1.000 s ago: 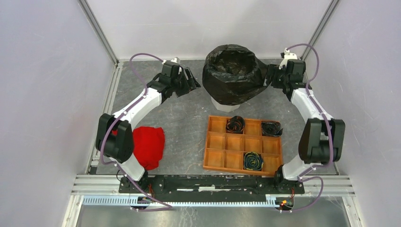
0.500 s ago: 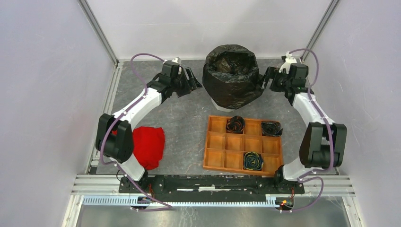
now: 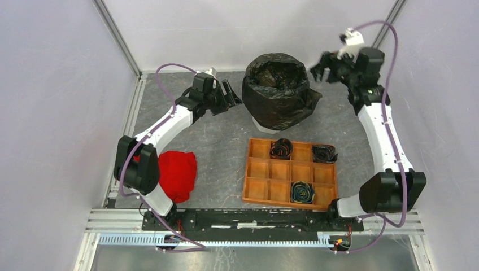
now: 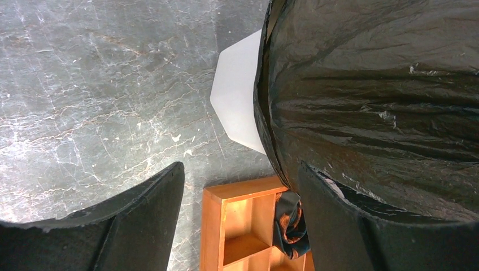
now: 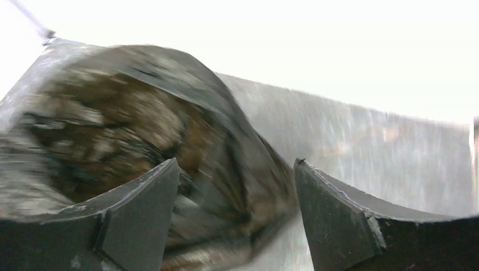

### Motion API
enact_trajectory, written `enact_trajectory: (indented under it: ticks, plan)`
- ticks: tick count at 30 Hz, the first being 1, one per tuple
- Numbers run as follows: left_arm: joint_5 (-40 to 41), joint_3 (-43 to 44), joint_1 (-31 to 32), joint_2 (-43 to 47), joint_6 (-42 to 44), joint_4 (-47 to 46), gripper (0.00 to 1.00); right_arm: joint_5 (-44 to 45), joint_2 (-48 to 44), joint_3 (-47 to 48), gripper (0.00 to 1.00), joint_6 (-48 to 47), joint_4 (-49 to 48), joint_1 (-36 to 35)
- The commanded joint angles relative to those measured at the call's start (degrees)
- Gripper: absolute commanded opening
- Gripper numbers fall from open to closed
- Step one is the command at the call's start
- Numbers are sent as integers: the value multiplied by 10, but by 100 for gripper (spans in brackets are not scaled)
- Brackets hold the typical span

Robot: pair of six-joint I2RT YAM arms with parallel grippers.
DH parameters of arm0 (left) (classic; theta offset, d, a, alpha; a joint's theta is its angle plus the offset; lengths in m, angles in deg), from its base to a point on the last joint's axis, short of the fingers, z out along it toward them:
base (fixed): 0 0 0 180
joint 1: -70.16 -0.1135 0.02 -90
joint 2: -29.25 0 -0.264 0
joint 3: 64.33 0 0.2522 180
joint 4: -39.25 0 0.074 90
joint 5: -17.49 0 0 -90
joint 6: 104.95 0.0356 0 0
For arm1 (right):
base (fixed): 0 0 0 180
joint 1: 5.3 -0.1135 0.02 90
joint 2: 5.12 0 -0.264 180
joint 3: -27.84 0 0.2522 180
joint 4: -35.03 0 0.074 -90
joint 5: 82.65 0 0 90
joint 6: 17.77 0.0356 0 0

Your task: Put the trash bags into the trash bin

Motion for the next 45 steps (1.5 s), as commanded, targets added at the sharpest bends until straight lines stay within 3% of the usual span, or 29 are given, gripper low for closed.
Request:
enact_trajectory:
  ticks: [1, 5, 8, 14, 21, 30, 45]
  plan:
    - [-23, -10, -6, 27, -17, -29, 80, -12, 44, 168, 78, -141, 66, -123]
    - [-31, -19, -7, 34, -20, -30, 81, -15, 131, 270, 48, -198, 160, -178]
    - [-35, -22, -7, 38, -18, -28, 81, 5, 184, 318, 33, -236, 204, -205]
    - [-44, -27, -7, 35, -19, -35, 81, 86, 302, 443, 17, -324, 321, -267]
    - [-37, -30, -7, 40, -17, -39, 81, 151, 334, 416, 4, -331, 344, -285]
    - [-28, -35, -8, 69, -13, -40, 82, 153, 328, 323, 2, -312, 327, -286]
    - [-31, -43, -8, 83, -12, -38, 82, 173, 436, 370, 7, -316, 339, -286]
